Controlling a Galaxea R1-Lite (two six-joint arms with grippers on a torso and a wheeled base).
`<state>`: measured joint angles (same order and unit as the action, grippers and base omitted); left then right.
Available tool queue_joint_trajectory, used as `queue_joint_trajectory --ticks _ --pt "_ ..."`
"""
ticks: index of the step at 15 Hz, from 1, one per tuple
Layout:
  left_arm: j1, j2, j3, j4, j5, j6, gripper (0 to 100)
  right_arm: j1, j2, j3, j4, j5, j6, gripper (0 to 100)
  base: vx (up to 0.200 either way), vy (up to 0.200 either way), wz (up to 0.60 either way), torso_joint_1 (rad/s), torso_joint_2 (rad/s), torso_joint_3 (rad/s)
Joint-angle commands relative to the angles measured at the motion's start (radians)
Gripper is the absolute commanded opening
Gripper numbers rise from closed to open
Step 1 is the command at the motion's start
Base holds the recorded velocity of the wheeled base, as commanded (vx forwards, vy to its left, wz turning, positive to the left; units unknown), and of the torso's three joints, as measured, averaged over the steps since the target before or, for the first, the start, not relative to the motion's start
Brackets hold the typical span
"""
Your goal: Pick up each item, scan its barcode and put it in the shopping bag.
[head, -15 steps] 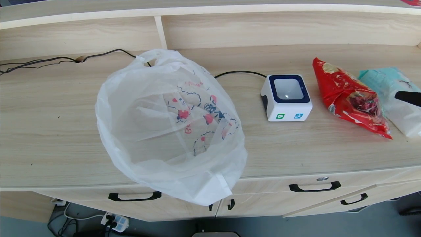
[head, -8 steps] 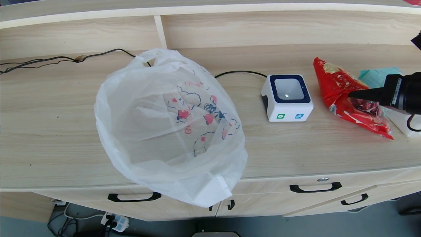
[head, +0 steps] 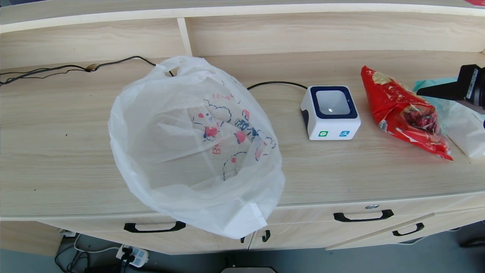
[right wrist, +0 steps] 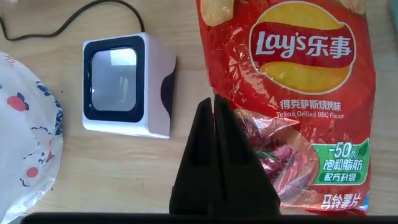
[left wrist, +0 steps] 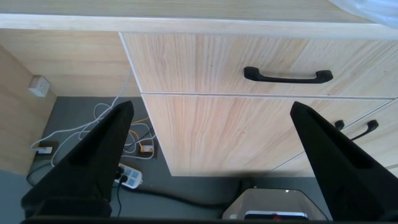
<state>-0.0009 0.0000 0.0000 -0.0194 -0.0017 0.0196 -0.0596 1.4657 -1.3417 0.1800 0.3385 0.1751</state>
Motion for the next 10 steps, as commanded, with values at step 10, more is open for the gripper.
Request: queue_joint_trajectory --ticks 10 --pt "-0.001 0.002 0.000 -0.001 0.000 0.000 100 -0.078 0.140 -0.017 -0.062 -0.053 -0.042 100 0.000 0.000 0.00 0.000 0.00 0.000"
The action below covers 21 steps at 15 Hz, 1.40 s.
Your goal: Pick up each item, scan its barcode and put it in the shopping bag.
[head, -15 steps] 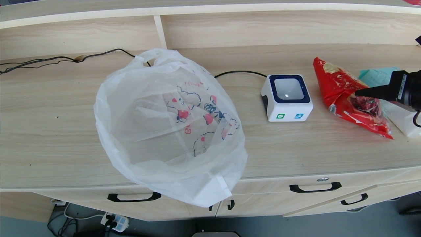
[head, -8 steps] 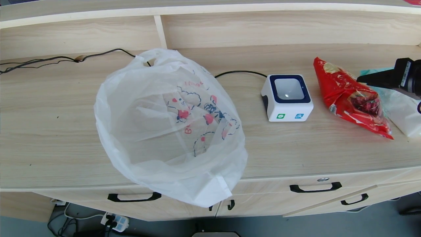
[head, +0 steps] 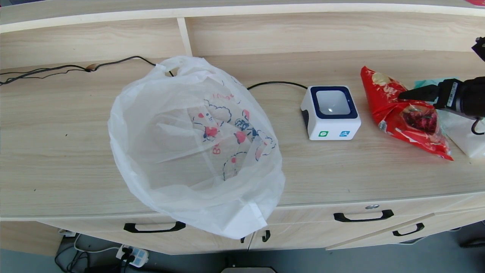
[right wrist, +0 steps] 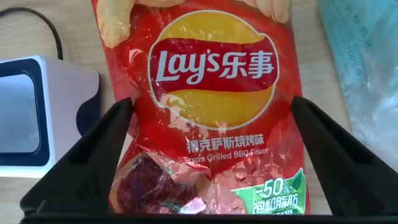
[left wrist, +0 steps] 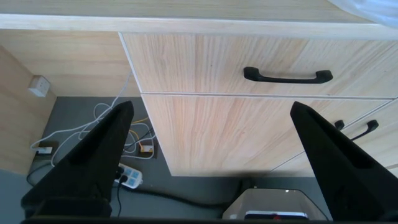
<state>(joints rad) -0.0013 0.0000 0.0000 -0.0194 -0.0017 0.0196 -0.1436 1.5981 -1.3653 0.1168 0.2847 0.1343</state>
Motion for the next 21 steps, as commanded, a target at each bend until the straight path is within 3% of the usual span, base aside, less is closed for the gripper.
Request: queue_joint_trajectory --ticks 1,10,11,21 --pt "0.000 0.002 0.000 -0.001 0.000 0.000 100 0.019 0.003 0.012 0.001 0.002 -0.001 100 0.000 0.000 0.00 0.000 0.00 0.000" --pt "0.000 0.002 0.000 -0.001 0.000 0.000 100 0.059 0.059 0.034 -0.003 0.001 -0.005 100 0.000 0.000 0.00 0.000 0.00 0.000" --pt "0.000 0.002 0.000 -0.001 0.000 0.000 100 0.059 0.056 0.029 -0.003 0.001 -0.008 0 0.000 0.000 0.00 0.000 0.00 0.000" --pt "0.000 0.002 0.000 -0.001 0.000 0.000 100 0.067 -0.001 0.023 -0.014 -0.001 -0.027 0 0.000 0.000 0.00 0.000 0.00 0.000"
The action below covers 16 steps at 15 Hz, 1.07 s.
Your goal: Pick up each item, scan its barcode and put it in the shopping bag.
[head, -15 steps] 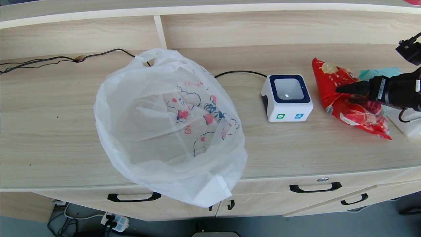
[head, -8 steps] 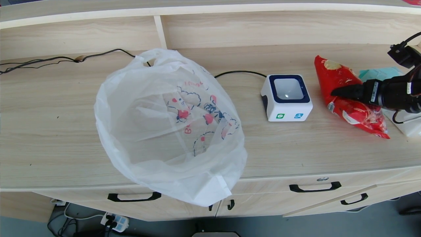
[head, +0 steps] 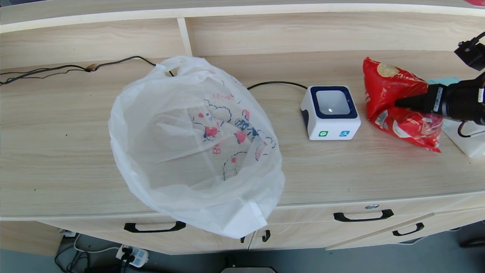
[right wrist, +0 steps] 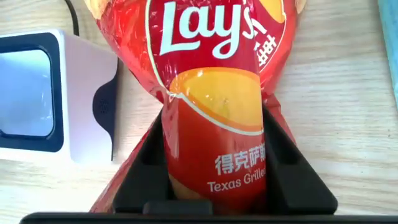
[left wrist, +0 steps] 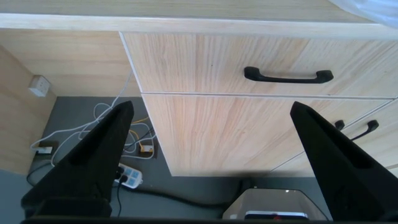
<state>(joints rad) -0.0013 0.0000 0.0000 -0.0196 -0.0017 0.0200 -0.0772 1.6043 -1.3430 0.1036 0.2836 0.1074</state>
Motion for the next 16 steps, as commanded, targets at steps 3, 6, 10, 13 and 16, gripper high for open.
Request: queue_joint_trajectory --ticks 3,6,10,13,16 --pt "0.000 0.002 0.000 0.000 0.000 0.000 100 0.016 -0.038 -0.002 -0.002 0.000 0.000 0 0.000 0.000 0.00 0.000 0.00 0.000" --pt "0.000 0.002 0.000 0.000 0.000 0.000 100 0.014 -0.121 0.001 -0.001 0.000 0.008 0 0.000 0.000 0.00 0.000 0.00 0.000" --pt "0.000 0.002 0.000 0.000 0.000 0.000 100 0.016 -0.270 0.041 -0.001 0.003 0.031 0 0.000 0.000 0.00 0.000 0.00 0.000" --pt "0.000 0.002 0.000 0.000 0.000 0.000 100 0.117 -0.403 0.074 -0.002 0.045 0.109 0 0.000 0.000 0.00 0.000 0.00 0.000" --pt "0.000 0.002 0.000 0.000 0.000 0.000 100 0.313 -0.492 0.150 -0.010 0.046 0.150 0 0.000 0.000 0.00 0.000 0.00 0.000"
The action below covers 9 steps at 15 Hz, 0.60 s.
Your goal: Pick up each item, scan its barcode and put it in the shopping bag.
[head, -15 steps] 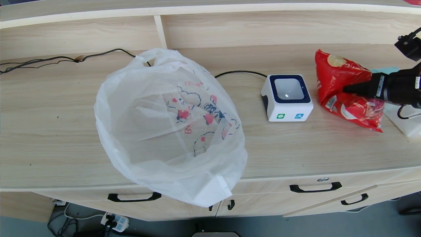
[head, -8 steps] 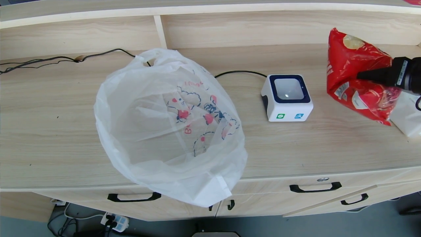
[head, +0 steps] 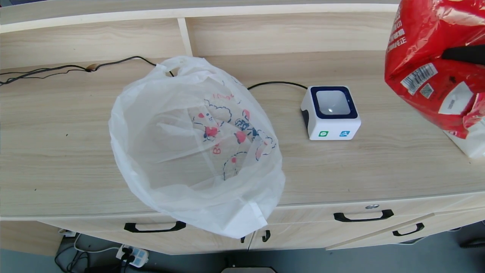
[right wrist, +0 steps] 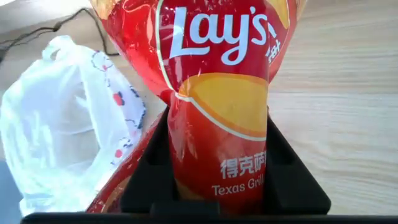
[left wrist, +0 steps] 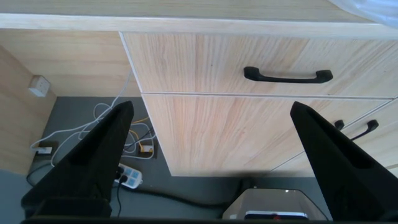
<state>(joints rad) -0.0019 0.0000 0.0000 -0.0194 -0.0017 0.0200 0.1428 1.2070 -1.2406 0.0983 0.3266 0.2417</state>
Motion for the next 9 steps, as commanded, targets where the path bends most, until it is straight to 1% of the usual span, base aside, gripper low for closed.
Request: queue_joint_trajectory --ticks 1,3,4,5,6,7,8,9 --pt "0.000 0.002 0.000 -0.001 0.000 0.000 100 0.167 -0.110 0.115 -0.042 0.003 0.014 0 0.000 0.000 0.00 0.000 0.00 0.000" --pt "0.000 0.002 0.000 -0.001 0.000 0.000 100 0.273 -0.103 0.244 -0.210 0.002 0.022 0 0.000 0.000 0.00 0.000 0.00 0.000" --pt "0.000 0.002 0.000 -0.001 0.000 0.000 100 0.313 -0.080 0.311 -0.328 0.003 0.030 0 0.000 0.000 0.00 0.000 0.00 0.000" --pt "0.000 0.002 0.000 -0.001 0.000 0.000 100 0.336 -0.060 0.345 -0.396 0.003 0.039 0 0.000 0.000 0.00 0.000 0.00 0.000" --pt "0.000 0.002 0.000 -0.001 0.000 0.000 100 0.380 -0.029 0.377 -0.482 0.002 0.059 0 0.000 0.000 0.00 0.000 0.00 0.000" --pt "0.000 0.002 0.000 -0.001 0.000 0.000 100 0.423 0.009 0.385 -0.549 0.002 0.093 0 0.000 0.000 0.00 0.000 0.00 0.000" --pt "0.000 0.002 0.000 -0.001 0.000 0.000 100 0.486 0.040 0.366 -0.591 0.000 0.137 0 0.000 0.000 0.00 0.000 0.00 0.000" --pt "0.000 0.002 0.000 -0.001 0.000 0.000 100 0.554 0.043 0.357 -0.592 0.002 0.171 0 0.000 0.000 0.00 0.000 0.00 0.000"
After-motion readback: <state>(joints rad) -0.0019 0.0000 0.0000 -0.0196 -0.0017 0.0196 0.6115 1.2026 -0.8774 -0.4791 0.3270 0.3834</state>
